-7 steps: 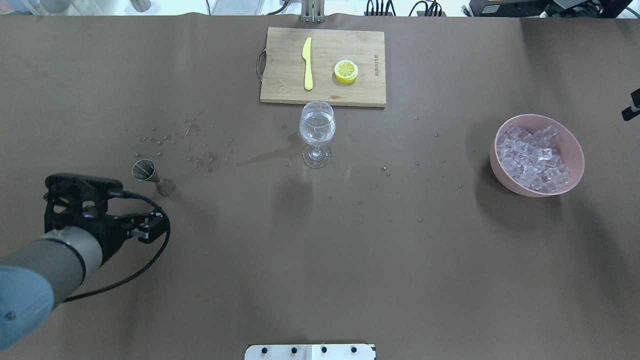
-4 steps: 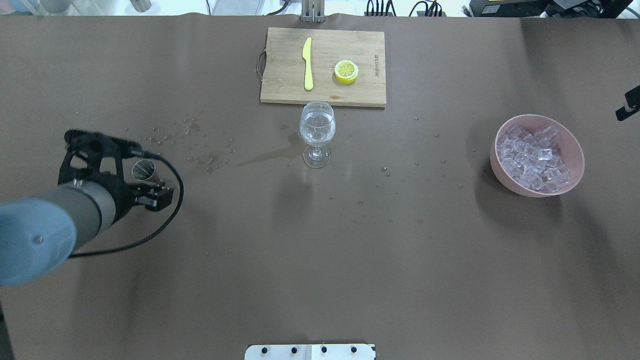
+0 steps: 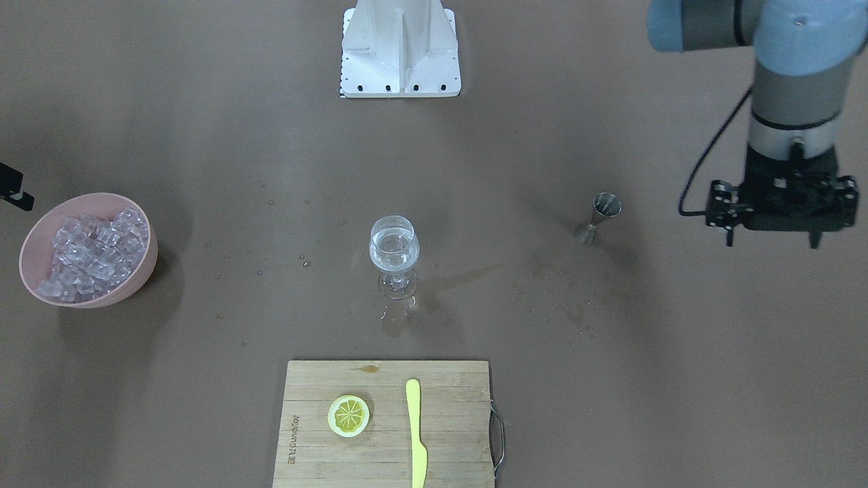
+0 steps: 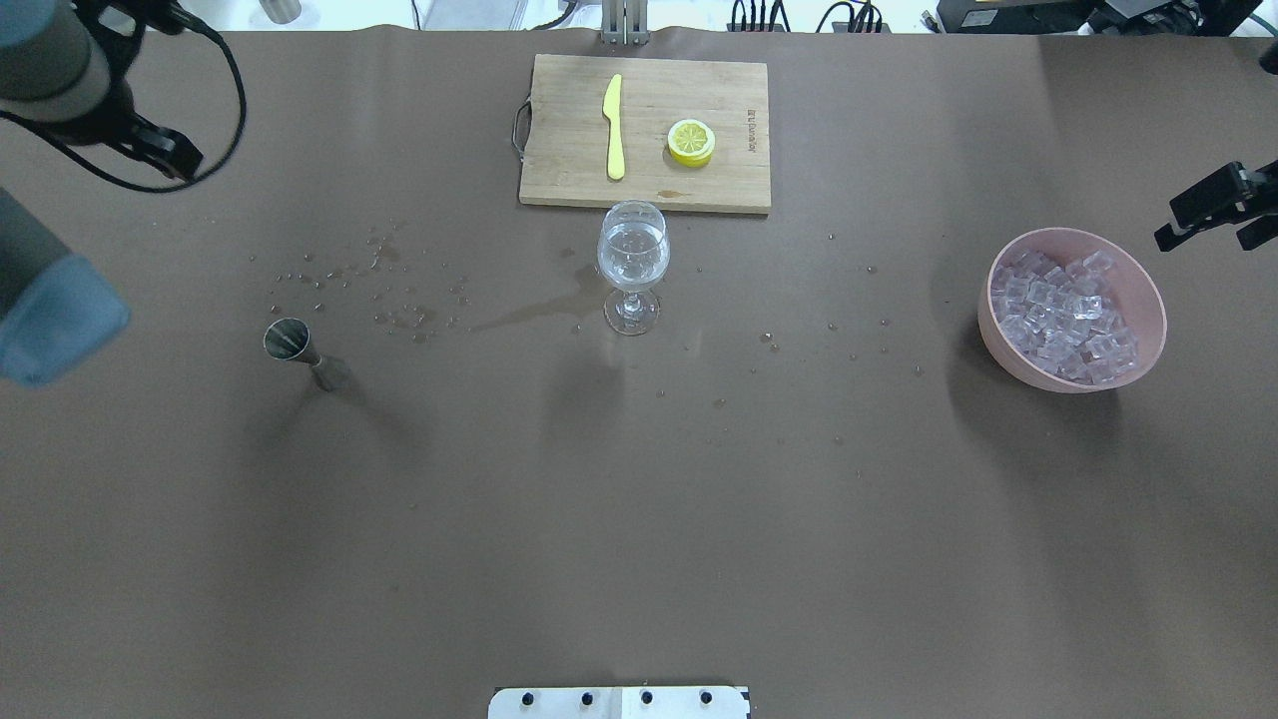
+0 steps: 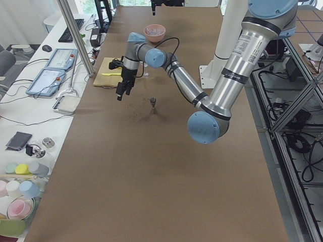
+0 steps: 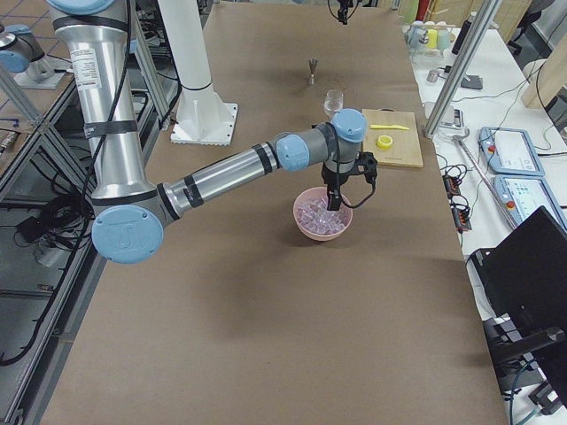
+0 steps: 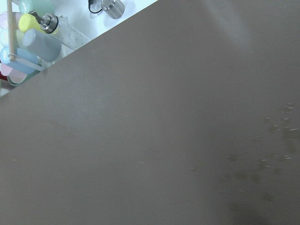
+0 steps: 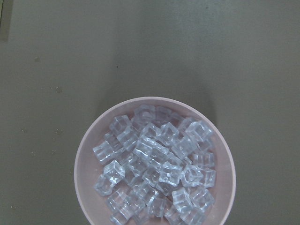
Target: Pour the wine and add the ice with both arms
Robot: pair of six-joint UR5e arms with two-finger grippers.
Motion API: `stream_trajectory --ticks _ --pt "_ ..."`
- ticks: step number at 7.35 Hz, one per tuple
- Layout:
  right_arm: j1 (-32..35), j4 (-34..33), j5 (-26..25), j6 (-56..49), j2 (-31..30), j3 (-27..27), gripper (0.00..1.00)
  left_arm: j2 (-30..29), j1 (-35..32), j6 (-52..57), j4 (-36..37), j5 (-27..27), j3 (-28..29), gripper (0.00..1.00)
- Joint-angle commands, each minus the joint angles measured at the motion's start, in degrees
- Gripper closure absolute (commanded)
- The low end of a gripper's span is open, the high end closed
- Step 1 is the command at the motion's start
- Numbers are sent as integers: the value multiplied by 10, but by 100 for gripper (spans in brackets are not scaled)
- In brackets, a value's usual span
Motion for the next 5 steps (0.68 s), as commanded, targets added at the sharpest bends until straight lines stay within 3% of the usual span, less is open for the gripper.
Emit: stream_trajectory --ticks 1,5 --pt "-61 28 -86 -1 6 1 0 -8 -113 106 -58 -121 136 2" --pt "-81 28 -116 3 23 -67 0 -1 -139 119 -75 -153 168 2"
